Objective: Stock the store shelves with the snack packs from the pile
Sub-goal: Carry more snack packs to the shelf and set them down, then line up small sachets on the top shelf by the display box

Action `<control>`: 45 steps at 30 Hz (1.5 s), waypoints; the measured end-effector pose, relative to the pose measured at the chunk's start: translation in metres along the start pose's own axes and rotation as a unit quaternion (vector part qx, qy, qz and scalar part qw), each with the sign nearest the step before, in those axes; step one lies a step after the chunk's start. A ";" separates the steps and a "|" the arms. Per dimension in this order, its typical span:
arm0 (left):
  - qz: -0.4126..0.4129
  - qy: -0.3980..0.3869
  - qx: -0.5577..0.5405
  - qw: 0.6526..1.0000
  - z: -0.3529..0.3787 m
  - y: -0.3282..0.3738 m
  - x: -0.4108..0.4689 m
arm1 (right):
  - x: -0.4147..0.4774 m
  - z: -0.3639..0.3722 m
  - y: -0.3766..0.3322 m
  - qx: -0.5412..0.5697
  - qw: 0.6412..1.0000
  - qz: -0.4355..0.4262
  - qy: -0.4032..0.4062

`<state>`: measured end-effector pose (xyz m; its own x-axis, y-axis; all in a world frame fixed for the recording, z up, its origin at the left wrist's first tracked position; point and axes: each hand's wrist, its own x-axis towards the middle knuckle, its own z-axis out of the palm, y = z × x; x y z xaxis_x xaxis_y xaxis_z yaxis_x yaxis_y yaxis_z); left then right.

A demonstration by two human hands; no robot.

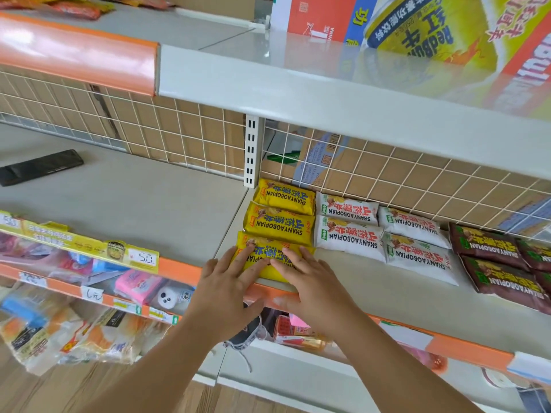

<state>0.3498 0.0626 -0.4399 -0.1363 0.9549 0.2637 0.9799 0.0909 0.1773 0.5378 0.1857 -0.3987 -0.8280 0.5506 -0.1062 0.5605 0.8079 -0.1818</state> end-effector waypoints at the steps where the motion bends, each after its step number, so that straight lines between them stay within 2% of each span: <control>1: -0.003 -0.007 0.001 1.000 -0.004 0.001 0.000 | 0.000 -0.006 0.000 0.003 1.000 -0.003 -0.006; 4: -0.036 -0.020 0.002 0.999 -0.022 0.009 -0.001 | -0.004 -0.032 -0.008 0.018 1.000 -0.017 0.020; 7: -0.068 -0.001 0.016 0.998 -0.051 0.024 -0.011 | -0.016 -0.059 -0.021 0.048 0.996 -0.040 0.067; 12: -0.121 0.082 0.028 0.989 -0.125 0.050 -0.031 | -0.036 -0.104 -0.049 0.086 0.984 -0.117 0.105; 19: -0.109 0.251 0.071 0.959 -0.269 0.093 -0.031 | -0.080 -0.216 -0.092 0.134 0.928 -0.236 0.255; 23: -0.085 0.313 0.105 0.940 -0.342 0.118 -0.025 | -0.098 -0.284 -0.102 0.150 0.887 -0.276 0.338; 28: -0.087 0.358 0.137 0.919 -0.400 0.137 -0.023 | -0.112 -0.349 -0.104 0.137 0.866 -0.289 0.386; 37: -0.152 0.378 0.082 0.909 -0.434 0.103 -0.018 | -0.080 -0.386 -0.123 0.119 0.869 -0.290 0.384; 45: -0.238 0.306 0.040 0.921 -0.429 -0.015 0.001 | 0.014 -0.380 -0.166 0.079 0.912 -0.270 0.297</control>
<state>0.2729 -0.0587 -0.0353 -0.5864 0.4654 0.6629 0.7917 0.5023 0.3477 0.4381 0.1390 0.0017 -0.8023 0.1361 0.5812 0.0250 0.9805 -0.1951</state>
